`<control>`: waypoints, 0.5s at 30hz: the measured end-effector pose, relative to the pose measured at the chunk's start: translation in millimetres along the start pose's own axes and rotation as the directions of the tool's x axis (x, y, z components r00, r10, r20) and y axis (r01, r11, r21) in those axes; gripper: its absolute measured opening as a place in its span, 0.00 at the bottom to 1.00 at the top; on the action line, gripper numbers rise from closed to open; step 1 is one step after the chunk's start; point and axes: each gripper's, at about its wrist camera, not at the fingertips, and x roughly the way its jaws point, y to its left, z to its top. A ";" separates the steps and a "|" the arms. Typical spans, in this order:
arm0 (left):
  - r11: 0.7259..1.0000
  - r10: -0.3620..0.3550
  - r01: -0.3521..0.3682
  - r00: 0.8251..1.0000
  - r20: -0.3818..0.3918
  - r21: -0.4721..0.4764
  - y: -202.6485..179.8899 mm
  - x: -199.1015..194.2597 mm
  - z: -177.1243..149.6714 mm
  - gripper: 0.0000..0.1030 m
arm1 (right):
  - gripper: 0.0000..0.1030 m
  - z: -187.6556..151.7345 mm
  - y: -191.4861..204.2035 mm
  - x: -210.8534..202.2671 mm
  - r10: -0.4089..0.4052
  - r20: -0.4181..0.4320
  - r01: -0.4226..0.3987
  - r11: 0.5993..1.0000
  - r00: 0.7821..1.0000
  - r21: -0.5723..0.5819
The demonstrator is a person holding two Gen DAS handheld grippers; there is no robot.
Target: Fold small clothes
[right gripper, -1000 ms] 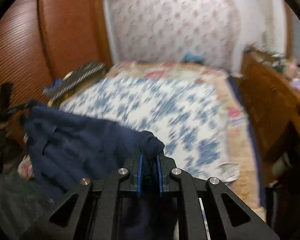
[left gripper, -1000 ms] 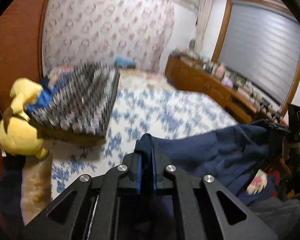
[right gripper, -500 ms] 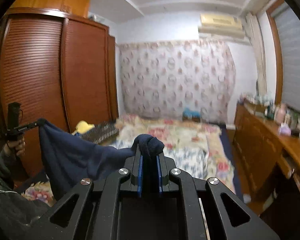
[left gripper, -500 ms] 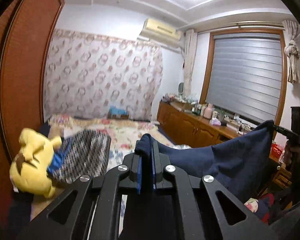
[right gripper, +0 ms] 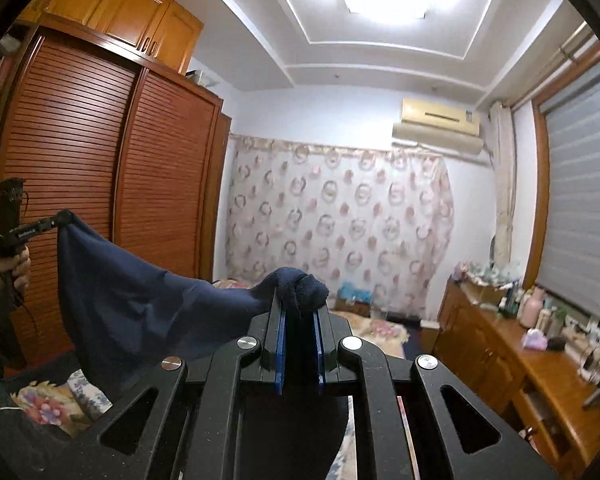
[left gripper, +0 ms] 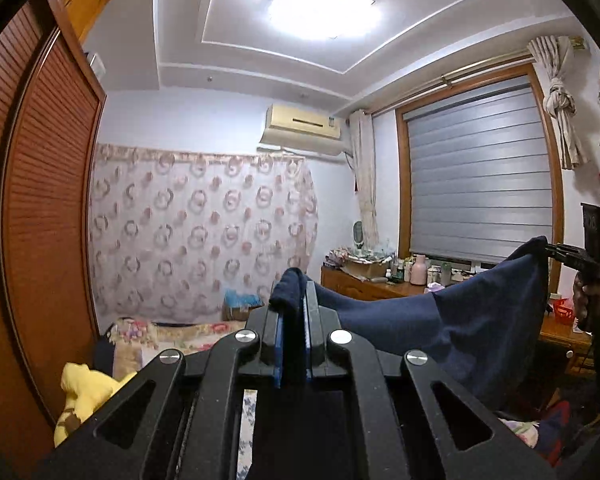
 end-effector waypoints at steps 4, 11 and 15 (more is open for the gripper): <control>1.000 -0.001 0.001 1.000 -0.012 -0.004 3.9 16.3 -4.9 0.08 | 0.11 -16.1 12.3 16.5 -0.016 -0.015 0.016 1.000 1.000 -0.008; 0.999 0.013 -0.019 0.992 -0.125 -0.046 30.4 101.3 -50.0 0.08 | 0.11 -43.8 13.2 101.0 -0.040 -0.154 0.041 0.999 0.987 0.006; 0.997 0.040 -0.052 0.975 -0.218 -0.051 45.3 168.2 -91.2 0.08 | 0.11 -71.2 -2.0 172.9 -0.045 -0.251 0.054 0.998 0.967 0.027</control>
